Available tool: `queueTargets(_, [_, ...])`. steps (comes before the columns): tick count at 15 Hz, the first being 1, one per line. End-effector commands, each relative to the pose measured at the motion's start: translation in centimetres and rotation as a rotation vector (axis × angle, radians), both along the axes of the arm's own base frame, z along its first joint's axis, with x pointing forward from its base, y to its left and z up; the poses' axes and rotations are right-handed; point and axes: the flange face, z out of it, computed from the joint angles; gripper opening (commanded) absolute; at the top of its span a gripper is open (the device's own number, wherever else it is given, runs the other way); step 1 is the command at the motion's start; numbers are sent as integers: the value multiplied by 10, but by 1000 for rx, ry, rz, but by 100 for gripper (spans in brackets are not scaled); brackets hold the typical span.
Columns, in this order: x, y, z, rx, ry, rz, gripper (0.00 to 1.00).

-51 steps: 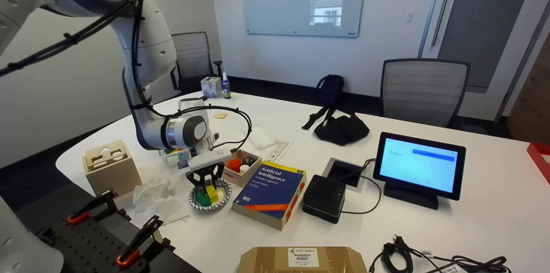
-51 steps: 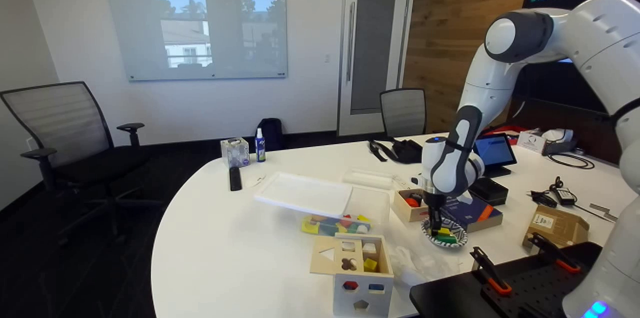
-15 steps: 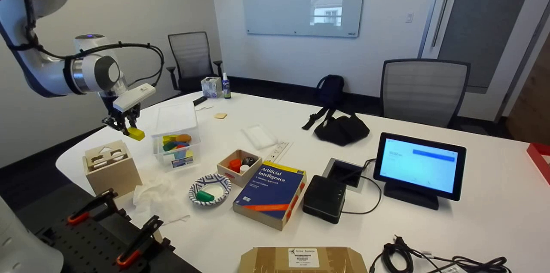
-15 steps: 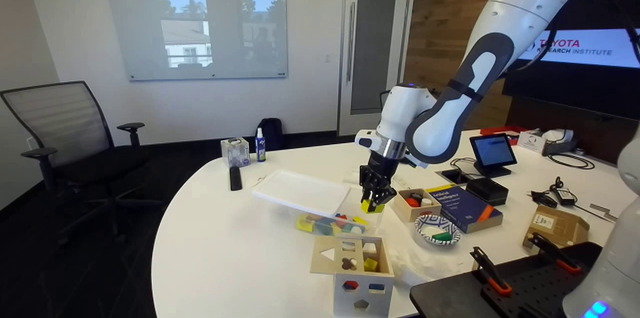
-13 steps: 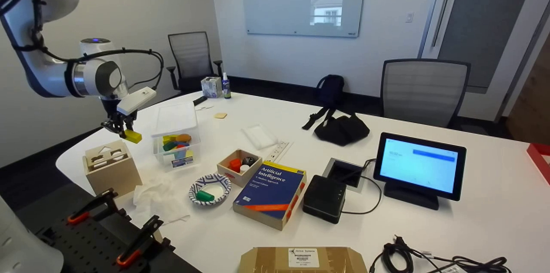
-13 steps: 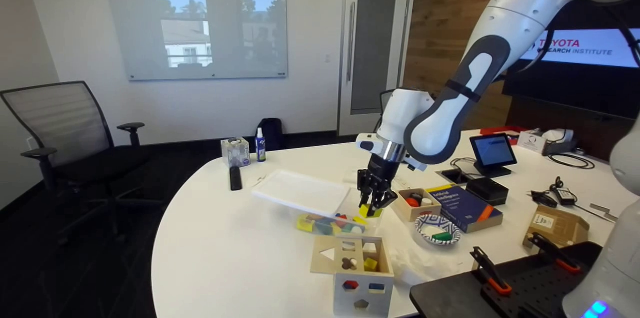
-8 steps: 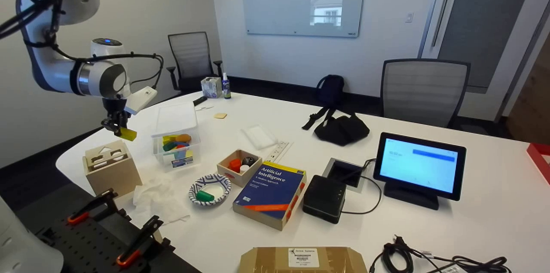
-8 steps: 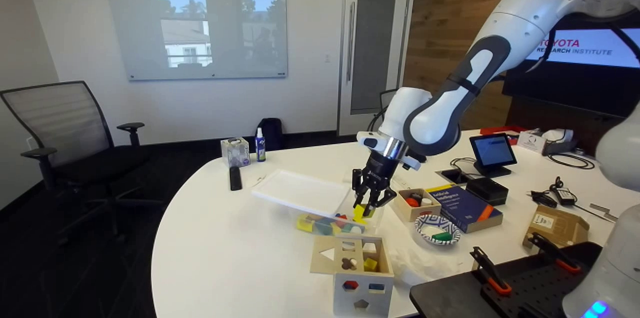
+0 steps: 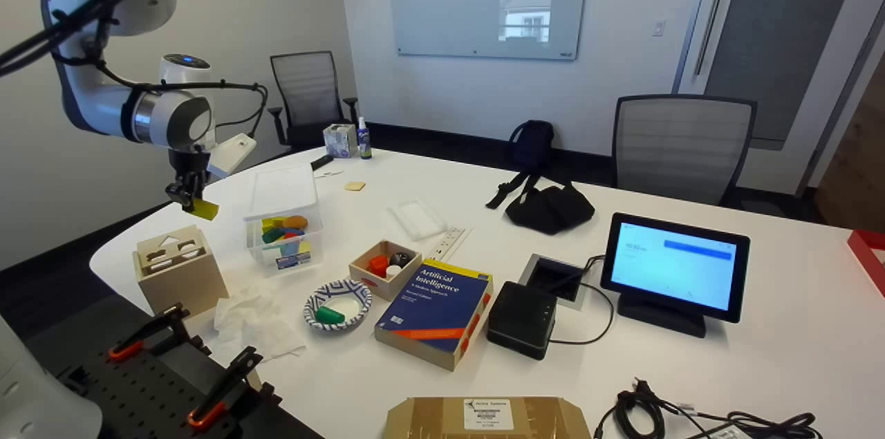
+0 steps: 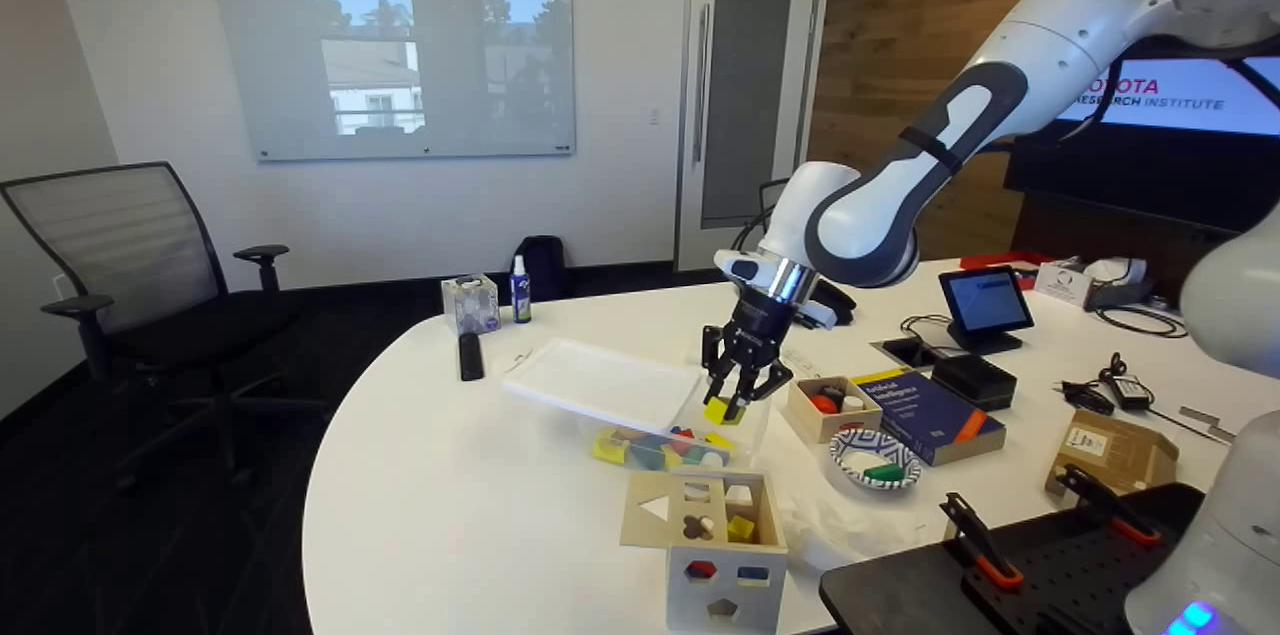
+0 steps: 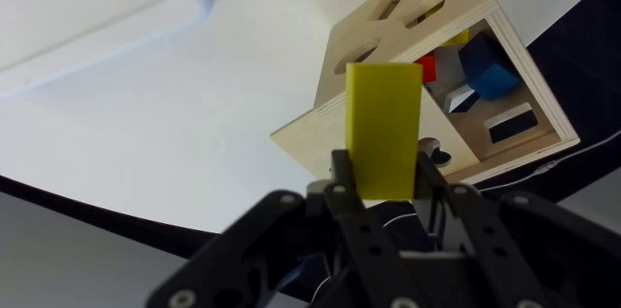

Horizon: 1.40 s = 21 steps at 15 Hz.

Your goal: Remove the yellow block from the black and white bowl and put it in the wooden toy box.

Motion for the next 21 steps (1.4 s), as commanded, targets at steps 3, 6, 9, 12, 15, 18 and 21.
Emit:
queueTargets(3, [0, 2, -1, 0, 0, 2, 33])
queueTargets(6, [0, 2, -1, 0, 0, 2, 8])
queueTargets(9, [-1, 4, -2, 46, 2, 18, 8])
queueTargets(12, [-5, 11, 1, 98, -2, 44, 8])
queueTargets(15, [-11, 14, 6, 165, 8, 77, 8])
queueTargets(18, [-15, 11, 8, 233, 46, 87, 8])
queueTargets(21, [-18, 2, 6, 314, 88, 95, 8])
